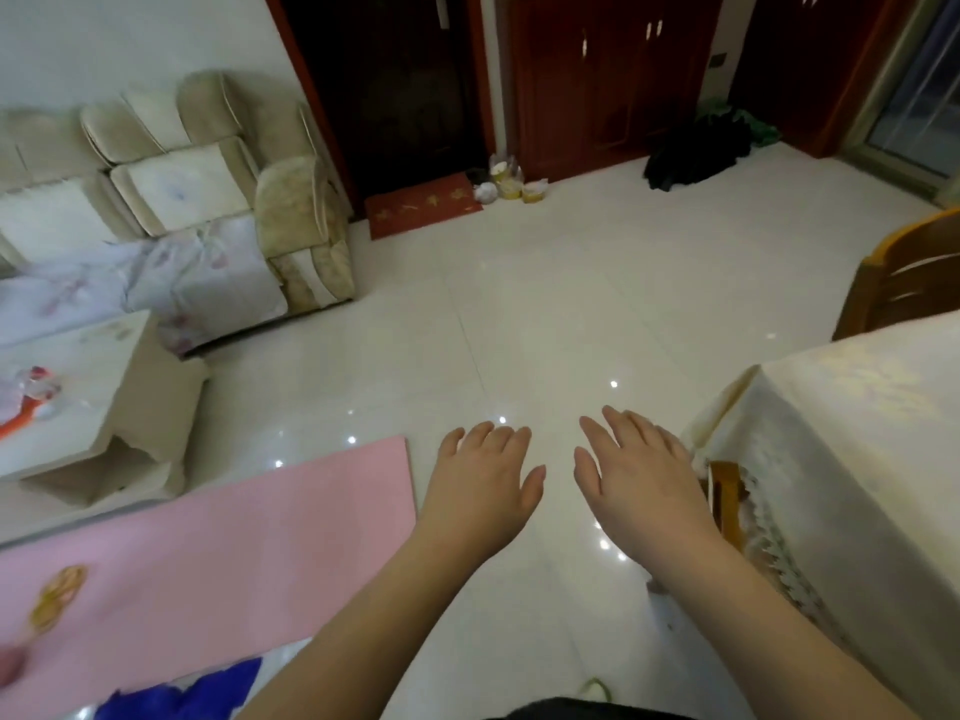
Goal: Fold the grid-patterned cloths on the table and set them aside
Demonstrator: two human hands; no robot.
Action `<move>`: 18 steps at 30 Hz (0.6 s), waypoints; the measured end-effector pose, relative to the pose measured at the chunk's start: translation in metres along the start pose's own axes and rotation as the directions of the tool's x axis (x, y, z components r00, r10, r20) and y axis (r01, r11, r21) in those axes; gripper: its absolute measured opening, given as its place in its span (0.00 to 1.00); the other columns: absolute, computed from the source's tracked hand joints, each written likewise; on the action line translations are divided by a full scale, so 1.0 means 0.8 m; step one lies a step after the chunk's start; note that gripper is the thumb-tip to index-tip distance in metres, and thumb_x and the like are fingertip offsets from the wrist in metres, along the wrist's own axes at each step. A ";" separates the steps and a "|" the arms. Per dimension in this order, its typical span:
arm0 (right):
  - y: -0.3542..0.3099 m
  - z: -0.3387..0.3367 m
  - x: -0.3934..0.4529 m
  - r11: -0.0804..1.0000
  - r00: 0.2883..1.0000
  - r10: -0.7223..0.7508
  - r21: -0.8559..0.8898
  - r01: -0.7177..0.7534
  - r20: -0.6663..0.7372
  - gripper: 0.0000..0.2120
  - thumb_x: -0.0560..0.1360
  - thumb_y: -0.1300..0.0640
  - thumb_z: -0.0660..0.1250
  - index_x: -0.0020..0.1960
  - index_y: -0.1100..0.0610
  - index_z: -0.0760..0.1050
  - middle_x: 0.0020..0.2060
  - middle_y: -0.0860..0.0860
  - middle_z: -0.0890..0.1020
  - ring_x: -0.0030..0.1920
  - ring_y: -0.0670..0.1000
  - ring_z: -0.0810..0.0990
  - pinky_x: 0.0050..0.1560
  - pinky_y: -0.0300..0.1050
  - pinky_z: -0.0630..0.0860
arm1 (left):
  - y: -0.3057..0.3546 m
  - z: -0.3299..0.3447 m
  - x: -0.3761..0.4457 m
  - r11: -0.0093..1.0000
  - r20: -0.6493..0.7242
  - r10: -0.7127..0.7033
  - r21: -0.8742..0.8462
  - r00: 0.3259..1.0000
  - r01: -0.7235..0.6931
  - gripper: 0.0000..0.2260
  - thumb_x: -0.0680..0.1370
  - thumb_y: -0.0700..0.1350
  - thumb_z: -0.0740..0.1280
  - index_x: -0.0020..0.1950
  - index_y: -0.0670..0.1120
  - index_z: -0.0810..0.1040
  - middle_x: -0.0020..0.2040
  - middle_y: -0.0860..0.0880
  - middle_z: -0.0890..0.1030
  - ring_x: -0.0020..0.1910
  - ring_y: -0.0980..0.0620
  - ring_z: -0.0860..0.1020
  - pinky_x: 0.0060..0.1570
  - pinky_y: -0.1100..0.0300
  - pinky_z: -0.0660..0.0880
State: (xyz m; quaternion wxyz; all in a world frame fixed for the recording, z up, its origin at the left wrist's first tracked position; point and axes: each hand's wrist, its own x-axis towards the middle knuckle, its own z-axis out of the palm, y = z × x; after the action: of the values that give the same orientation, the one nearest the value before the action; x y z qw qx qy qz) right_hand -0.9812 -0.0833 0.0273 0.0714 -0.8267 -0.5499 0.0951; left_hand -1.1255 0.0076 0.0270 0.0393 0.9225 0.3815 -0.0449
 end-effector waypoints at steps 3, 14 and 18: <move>0.009 -0.009 0.052 1.000 1.000 -0.015 0.002 0.015 -0.012 0.43 0.70 0.40 0.25 0.78 0.48 0.59 0.77 0.50 0.62 0.77 0.52 0.59 0.76 0.51 0.54 | -0.011 -0.023 0.040 1.000 -0.053 -0.019 0.003 0.998 0.019 0.28 0.80 0.60 0.46 0.76 0.50 0.64 0.74 0.51 0.69 0.73 0.50 0.65 0.72 0.51 0.60; 0.032 -0.055 0.214 0.998 0.997 0.065 -0.007 -0.065 -0.052 0.42 0.71 0.38 0.29 0.76 0.48 0.63 0.76 0.49 0.66 0.75 0.52 0.63 0.75 0.52 0.58 | -0.039 -0.063 0.225 0.993 -0.159 0.037 -0.105 0.987 -0.055 0.28 0.80 0.62 0.46 0.77 0.52 0.61 0.77 0.52 0.63 0.75 0.53 0.62 0.72 0.56 0.56; 0.040 -0.060 0.288 0.987 0.987 0.152 -0.035 -0.154 -0.043 0.27 0.78 0.44 0.48 0.62 0.53 0.80 0.60 0.54 0.82 0.60 0.56 0.81 0.60 0.57 0.76 | -0.060 -0.074 0.314 0.986 -0.171 0.100 -0.112 0.980 -0.120 0.26 0.82 0.61 0.49 0.78 0.53 0.58 0.78 0.52 0.60 0.76 0.53 0.58 0.73 0.56 0.53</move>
State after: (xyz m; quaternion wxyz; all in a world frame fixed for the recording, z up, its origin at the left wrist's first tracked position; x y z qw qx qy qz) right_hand -0.8540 0.1161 0.0485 0.0591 -0.8695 -0.4850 0.0729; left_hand -0.9790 0.2235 0.0554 0.0660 0.9386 0.3337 0.0573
